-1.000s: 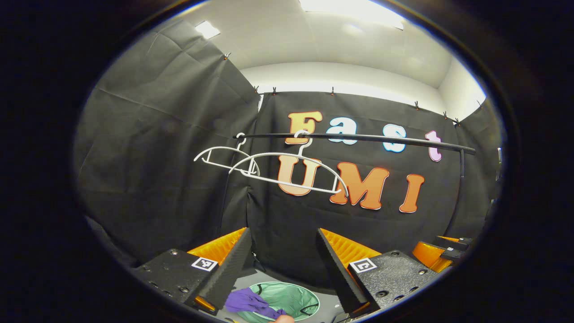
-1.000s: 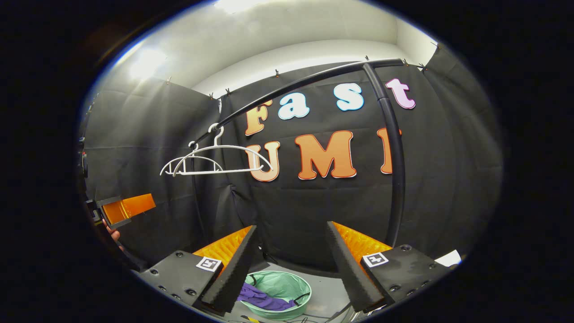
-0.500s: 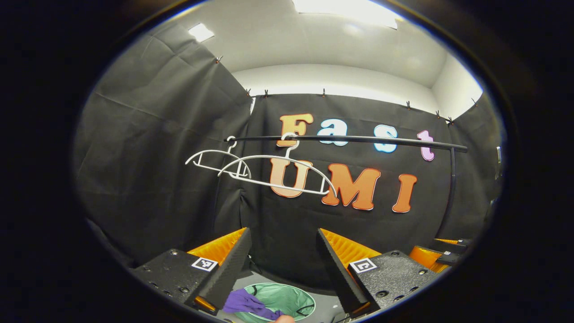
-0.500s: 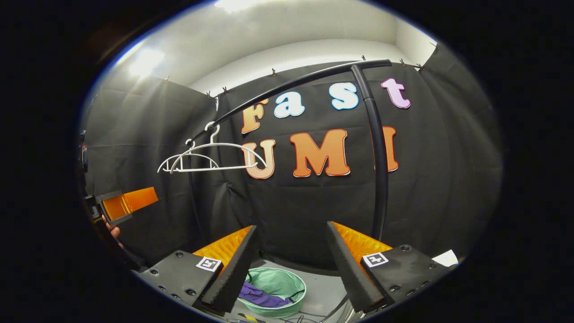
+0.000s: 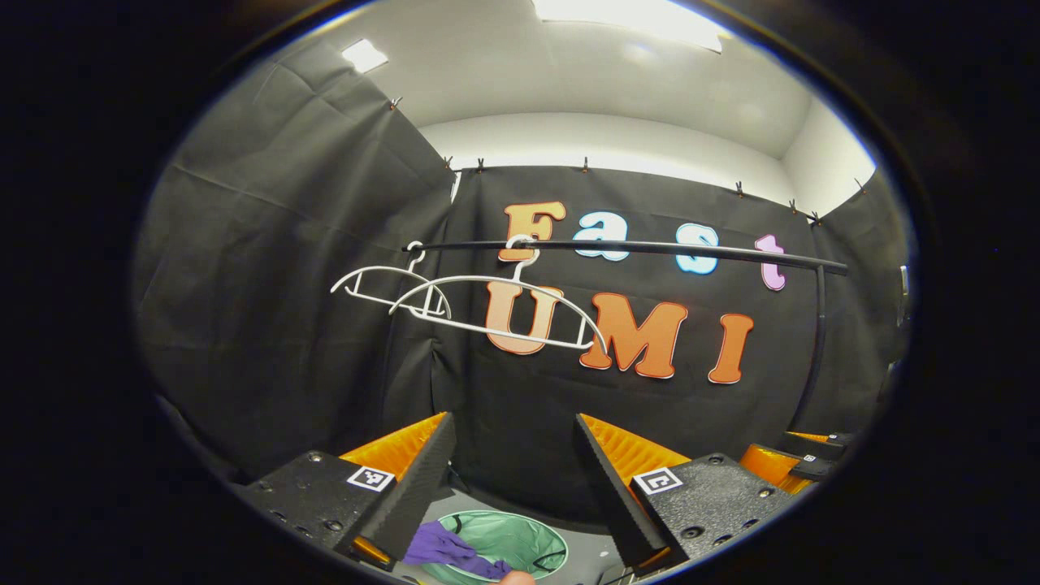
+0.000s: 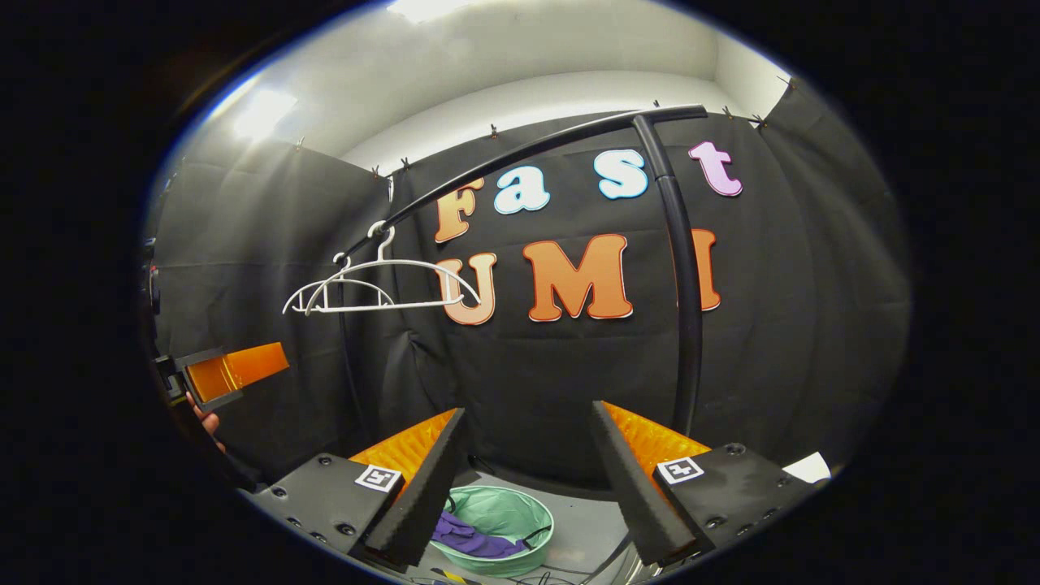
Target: Grasp the clothes on the hanger with both hands and then place them into the laundry hamper below.
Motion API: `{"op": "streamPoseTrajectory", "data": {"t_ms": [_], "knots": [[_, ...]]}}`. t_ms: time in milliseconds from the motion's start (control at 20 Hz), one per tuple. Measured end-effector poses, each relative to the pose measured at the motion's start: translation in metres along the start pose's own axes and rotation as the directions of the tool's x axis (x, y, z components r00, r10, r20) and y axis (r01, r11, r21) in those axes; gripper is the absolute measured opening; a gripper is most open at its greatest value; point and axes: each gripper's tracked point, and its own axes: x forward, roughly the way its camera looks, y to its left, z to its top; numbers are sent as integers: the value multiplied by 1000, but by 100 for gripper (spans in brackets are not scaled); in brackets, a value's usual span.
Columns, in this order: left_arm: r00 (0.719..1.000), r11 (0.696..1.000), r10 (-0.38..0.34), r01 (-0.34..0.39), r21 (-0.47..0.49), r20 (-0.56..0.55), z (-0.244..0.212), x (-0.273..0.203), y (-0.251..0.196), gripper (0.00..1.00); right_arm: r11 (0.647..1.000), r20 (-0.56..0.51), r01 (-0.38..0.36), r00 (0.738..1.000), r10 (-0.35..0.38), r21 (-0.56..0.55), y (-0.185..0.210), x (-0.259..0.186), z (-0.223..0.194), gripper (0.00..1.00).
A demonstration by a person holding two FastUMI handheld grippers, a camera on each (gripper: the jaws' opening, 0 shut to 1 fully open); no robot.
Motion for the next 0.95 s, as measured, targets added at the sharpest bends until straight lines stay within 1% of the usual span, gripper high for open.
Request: {"op": "streamPoseTrajectory", "data": {"t_ms": [200,250,300,350,550,600,750,800,950], "knots": [[1000,1000,-2,2,-6,-14,-4,2,-2,87,1000,0,6,1000,-6,3,-4,0,-1,90],[1000,1000,-3,3,-6,-15,-4,3,-4,92,1000,-1,8,1000,-8,5,-5,1,-2,90],[1000,1000,-2,2,-4,-18,-5,3,-4,92,1000,-4,11,1000,-11,8,-7,0,-3,90],[1000,1000,-2,2,-2,-22,-7,5,-5,87,1000,-5,12,1000,-12,12,-9,0,-3,90],[999,1000,-2,2,7,-35,-9,5,-9,87,1000,-13,22,1000,-21,20,-16,2,-8,90],[999,1000,-3,4,11,-36,-10,5,-9,92,999,-16,25,1000,-25,21,-15,4,-10,90],[999,1000,-7,8,25,-33,-8,5,-12,92,999,-21,33,999,-33,29,-20,2,-13,91],[999,1000,-10,11,29,-32,-7,6,-13,87,999,-21,35,999,-34,32,-20,3,-13,91],[999,999,-21,22,27,-30,-7,6,-19,87,999,-19,40,999,-40,33,-22,2,-13,91]]}}
